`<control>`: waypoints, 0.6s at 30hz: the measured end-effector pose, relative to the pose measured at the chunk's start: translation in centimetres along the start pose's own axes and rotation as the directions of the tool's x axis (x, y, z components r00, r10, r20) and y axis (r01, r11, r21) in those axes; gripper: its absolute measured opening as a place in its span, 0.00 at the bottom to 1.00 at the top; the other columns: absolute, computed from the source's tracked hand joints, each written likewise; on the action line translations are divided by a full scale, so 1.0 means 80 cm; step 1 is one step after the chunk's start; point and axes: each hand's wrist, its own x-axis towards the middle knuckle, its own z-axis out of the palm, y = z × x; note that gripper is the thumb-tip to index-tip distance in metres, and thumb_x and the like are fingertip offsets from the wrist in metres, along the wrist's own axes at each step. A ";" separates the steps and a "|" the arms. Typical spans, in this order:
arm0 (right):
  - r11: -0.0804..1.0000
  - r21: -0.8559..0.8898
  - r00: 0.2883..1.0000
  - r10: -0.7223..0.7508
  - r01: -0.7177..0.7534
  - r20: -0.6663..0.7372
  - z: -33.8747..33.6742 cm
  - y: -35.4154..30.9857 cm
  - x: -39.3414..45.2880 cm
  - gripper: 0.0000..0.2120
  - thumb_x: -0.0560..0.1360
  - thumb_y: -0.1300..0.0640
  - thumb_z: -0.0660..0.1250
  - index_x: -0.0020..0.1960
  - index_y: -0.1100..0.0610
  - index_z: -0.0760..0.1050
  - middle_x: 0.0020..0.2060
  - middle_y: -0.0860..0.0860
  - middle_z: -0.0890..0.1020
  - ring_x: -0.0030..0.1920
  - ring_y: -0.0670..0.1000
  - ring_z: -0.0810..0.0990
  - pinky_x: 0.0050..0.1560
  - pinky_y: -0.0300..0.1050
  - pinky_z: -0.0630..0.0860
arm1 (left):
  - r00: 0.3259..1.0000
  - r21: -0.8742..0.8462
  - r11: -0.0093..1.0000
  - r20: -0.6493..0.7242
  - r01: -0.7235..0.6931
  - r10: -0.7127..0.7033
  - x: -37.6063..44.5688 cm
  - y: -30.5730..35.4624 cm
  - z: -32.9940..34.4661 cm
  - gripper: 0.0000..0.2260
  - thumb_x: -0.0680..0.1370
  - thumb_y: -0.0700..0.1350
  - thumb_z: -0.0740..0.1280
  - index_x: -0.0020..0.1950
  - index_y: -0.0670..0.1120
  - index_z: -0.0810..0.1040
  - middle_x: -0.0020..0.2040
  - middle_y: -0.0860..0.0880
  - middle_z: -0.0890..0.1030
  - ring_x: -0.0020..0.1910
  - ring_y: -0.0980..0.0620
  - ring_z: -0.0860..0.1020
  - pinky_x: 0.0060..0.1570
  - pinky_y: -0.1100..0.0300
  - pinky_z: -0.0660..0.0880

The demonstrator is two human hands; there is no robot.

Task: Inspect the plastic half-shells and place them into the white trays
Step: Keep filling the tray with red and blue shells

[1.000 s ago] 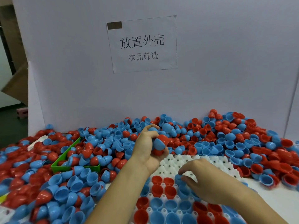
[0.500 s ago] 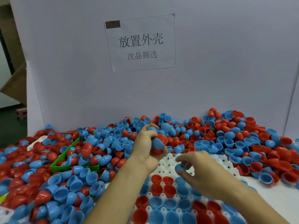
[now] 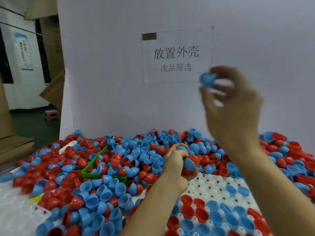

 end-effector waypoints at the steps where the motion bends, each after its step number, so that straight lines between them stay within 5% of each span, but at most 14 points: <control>1: 0.995 -0.077 0.983 0.078 -0.066 0.166 0.010 0.006 -0.004 0.23 0.77 0.60 0.71 0.70 0.51 0.71 0.60 0.51 0.79 0.57 0.47 0.80 0.59 0.47 0.79 | 1.000 0.017 1.000 0.001 0.006 -0.006 0.001 -0.001 0.000 0.14 0.75 0.34 0.60 0.45 0.51 0.80 0.44 0.44 0.78 0.33 0.50 0.76 0.26 0.61 0.73; 2: 0.977 -0.197 0.918 0.147 -0.078 0.368 0.018 0.010 -0.011 0.27 0.78 0.59 0.69 0.74 0.48 0.67 0.64 0.51 0.76 0.62 0.50 0.77 0.63 0.50 0.76 | 1.000 0.019 1.000 -0.011 0.013 -0.013 -0.002 0.001 0.000 0.13 0.75 0.35 0.61 0.48 0.50 0.80 0.43 0.44 0.79 0.34 0.50 0.76 0.27 0.60 0.74; 4: 0.942 -0.333 0.813 0.228 -0.045 0.536 0.021 0.027 -0.037 0.27 0.79 0.56 0.67 0.75 0.43 0.63 0.68 0.49 0.75 0.67 0.50 0.74 0.66 0.45 0.72 | 1.000 0.032 0.999 -0.019 0.023 -0.022 -0.001 0.001 0.000 0.10 0.76 0.36 0.63 0.51 0.48 0.80 0.39 0.45 0.81 0.35 0.50 0.77 0.30 0.59 0.76; 7: 0.922 -0.373 0.800 0.299 -0.102 0.521 -0.013 0.050 -0.067 0.22 0.80 0.54 0.65 0.72 0.41 0.68 0.63 0.44 0.78 0.60 0.43 0.78 0.55 0.31 0.72 | 0.999 0.036 0.999 0.039 0.010 -0.011 -0.003 0.001 0.004 0.13 0.75 0.35 0.62 0.47 0.50 0.80 0.41 0.45 0.82 0.35 0.50 0.78 0.30 0.60 0.76; 13: 0.857 -0.444 0.661 0.494 -0.262 0.565 -0.063 0.091 -0.093 0.19 0.81 0.51 0.63 0.71 0.43 0.68 0.57 0.38 0.76 0.49 0.37 0.76 0.48 0.30 0.73 | 0.981 0.127 0.991 0.195 -0.032 0.006 -0.013 -0.001 0.011 0.16 0.77 0.33 0.59 0.41 0.52 0.79 0.38 0.47 0.81 0.30 0.52 0.78 0.25 0.62 0.71; 18: 0.830 -0.367 0.637 0.558 -0.421 0.532 -0.072 0.095 -0.087 0.15 0.81 0.50 0.61 0.67 0.39 0.66 0.50 0.37 0.78 0.45 0.48 0.84 0.43 0.45 0.83 | 0.927 0.147 0.989 0.373 -0.019 -0.038 -0.019 -0.004 0.015 0.17 0.75 0.31 0.59 0.40 0.51 0.79 0.44 0.44 0.79 0.35 0.50 0.78 0.24 0.62 0.70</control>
